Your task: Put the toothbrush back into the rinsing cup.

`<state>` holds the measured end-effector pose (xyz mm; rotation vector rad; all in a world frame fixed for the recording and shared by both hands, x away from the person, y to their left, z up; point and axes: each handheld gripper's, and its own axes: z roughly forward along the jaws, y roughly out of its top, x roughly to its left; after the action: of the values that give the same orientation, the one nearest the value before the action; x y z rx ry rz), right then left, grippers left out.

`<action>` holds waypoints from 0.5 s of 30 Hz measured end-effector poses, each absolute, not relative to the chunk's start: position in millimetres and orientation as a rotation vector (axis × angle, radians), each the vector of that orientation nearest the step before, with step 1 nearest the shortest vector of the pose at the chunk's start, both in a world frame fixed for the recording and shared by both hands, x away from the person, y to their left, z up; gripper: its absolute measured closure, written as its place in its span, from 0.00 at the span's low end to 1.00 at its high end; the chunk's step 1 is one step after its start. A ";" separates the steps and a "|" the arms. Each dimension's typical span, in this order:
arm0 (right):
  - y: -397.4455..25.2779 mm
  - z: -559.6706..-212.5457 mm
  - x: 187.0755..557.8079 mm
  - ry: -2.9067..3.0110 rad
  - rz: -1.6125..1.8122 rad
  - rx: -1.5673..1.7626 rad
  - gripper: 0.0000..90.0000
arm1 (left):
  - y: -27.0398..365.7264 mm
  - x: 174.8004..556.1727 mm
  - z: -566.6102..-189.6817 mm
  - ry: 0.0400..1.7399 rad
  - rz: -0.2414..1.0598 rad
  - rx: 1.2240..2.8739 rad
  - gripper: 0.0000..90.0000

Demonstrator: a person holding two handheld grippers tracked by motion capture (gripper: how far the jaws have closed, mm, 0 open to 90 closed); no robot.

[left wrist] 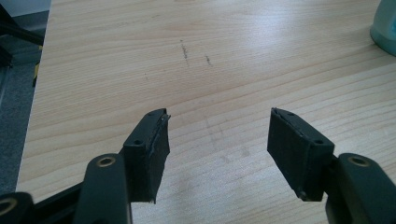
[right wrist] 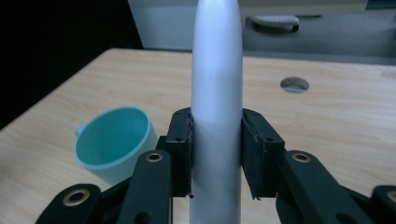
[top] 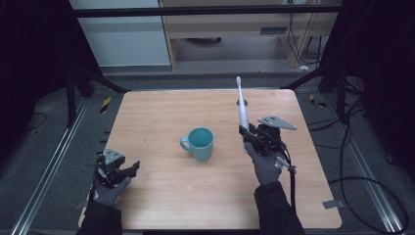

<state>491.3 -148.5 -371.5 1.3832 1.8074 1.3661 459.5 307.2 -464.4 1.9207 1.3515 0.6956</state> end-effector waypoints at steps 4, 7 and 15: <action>-141.7 -369.4 496.3 1.758 1.416 1.371 0.74 | 307.6 459.6 -464.4 1.353 0.696 1.918 0.42; -138.0 -369.5 499.2 1.742 1.442 1.368 0.74 | 307.6 459.7 -464.5 1.353 0.696 1.918 0.42; -115.1 -367.4 511.3 1.693 1.502 1.341 0.74 | 308.4 460.0 -464.4 1.355 0.697 1.914 0.42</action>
<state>511.3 -115.1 -367.4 1.3412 1.6932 1.5022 460.0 308.4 -464.4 1.9140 1.3547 0.6971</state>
